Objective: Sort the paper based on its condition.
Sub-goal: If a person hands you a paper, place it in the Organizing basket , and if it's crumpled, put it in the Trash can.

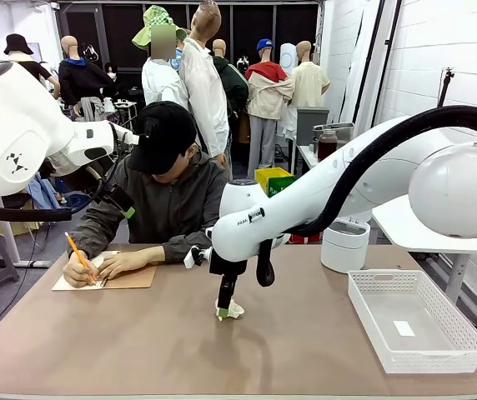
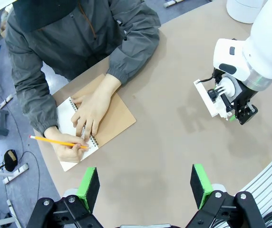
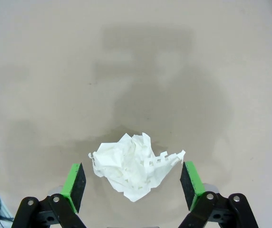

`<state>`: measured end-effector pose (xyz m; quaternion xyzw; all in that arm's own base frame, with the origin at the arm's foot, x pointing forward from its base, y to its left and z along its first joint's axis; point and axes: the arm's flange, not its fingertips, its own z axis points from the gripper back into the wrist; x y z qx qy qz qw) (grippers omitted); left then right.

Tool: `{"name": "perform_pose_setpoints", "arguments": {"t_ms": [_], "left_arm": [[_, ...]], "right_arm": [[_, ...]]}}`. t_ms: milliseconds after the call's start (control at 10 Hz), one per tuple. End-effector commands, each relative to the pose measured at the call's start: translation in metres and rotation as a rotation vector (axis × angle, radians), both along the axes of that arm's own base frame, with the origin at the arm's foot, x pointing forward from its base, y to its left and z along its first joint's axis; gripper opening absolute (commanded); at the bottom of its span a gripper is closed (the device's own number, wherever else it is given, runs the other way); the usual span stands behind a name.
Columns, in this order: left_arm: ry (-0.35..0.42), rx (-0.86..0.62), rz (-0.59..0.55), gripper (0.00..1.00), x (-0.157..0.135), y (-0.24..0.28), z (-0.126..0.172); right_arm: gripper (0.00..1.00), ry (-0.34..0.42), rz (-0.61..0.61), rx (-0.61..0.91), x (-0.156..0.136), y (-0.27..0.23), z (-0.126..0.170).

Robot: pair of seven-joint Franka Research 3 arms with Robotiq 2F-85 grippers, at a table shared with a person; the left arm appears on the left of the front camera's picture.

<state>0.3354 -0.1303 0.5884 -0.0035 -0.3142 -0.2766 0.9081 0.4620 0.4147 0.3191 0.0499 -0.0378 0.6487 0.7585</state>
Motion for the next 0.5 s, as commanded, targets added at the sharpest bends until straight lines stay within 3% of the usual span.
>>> {"name": "perform_pose_setpoints", "arguments": {"t_ms": [0,400], "left_arm": [[0.001,0.0,0.001,1.0,0.0007,0.0005,0.0015],[0.001,0.0,0.001,1.0,0.0007,0.0005,0.0015]], "right_arm": [[1.0,0.008,-0.008,-0.022,0.0025,0.0079,-0.0037],[1.0,0.019,-0.001,-0.055,0.0022,0.0111,-0.012]]}}
